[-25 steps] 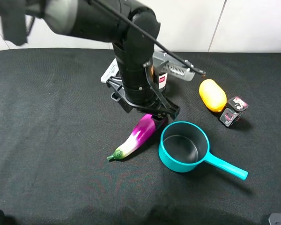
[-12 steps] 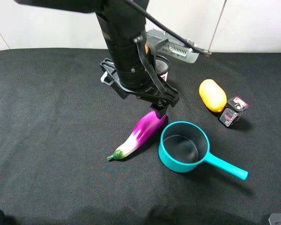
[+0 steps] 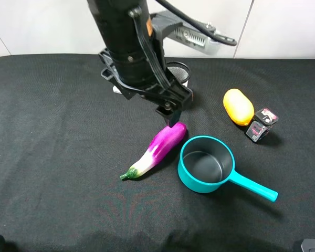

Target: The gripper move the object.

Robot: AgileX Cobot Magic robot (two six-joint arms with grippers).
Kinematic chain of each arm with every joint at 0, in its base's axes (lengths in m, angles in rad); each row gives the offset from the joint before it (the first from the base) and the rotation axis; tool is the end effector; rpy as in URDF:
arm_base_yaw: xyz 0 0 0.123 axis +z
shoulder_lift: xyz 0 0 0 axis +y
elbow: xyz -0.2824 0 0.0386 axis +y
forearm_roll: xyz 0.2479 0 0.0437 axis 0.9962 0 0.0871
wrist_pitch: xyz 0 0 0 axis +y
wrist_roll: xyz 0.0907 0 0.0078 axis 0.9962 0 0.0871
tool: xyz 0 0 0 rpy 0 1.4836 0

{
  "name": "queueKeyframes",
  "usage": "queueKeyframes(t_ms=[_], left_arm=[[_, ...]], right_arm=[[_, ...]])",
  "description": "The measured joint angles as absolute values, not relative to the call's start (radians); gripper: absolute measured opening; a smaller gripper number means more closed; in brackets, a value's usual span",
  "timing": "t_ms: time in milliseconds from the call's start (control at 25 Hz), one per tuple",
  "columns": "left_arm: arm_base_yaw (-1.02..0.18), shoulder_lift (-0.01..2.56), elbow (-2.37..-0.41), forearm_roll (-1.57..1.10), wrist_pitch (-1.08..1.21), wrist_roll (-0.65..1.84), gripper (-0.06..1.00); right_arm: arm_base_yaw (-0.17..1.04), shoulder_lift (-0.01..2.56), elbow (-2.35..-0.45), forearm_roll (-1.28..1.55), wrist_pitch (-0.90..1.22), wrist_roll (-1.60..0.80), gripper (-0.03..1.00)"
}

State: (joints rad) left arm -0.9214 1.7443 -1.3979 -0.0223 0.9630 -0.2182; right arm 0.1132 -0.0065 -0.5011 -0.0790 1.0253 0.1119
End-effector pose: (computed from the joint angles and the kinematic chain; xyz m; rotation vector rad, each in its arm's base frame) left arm 0.2199 -0.2923 0.2658 0.9669 2.6749 -0.2948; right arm -0.0040 -0.0066 0.2805 0.0010 1.9992 0.0507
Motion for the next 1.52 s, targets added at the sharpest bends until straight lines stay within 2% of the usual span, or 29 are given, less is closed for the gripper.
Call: queueKeyframes(t_ms=[1000,1520], left_arm=[[-0.921,1.323,-1.387,0.027,1.179,-0.166,0.99],[-0.921,0.930,-1.107,0.028,1.181,-0.139,0.99]], right_arm=[[0.113,-0.007,-0.501,-0.079,1.025,0.112,0.69],[0.113,-0.007,-0.501,-0.079,1.025,0.112,0.69]])
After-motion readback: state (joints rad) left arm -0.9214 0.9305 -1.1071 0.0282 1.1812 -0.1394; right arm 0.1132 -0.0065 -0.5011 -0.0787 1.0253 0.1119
